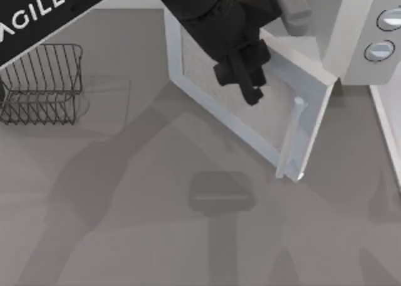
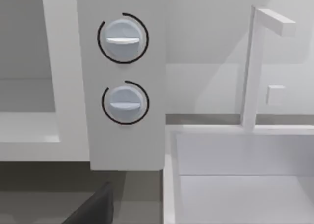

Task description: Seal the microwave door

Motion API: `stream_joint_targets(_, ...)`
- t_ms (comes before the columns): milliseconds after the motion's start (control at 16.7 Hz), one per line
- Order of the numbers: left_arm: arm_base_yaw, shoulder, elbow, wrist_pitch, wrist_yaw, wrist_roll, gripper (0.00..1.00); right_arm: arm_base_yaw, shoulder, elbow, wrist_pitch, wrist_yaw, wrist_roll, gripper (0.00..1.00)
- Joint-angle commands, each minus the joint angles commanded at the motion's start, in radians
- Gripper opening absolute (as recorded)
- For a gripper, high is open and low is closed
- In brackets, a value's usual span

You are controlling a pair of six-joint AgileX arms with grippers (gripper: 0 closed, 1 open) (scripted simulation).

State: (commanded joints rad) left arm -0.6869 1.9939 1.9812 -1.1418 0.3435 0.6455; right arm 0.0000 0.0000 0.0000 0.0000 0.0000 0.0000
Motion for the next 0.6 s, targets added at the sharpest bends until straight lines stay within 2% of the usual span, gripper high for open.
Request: stream_joint_targets(600,-0.045,0.064,0.042,-0.041,0.000,-0.037,0.00,0.000,0.000,0.000,0.000,0.000,0.000,1.00)
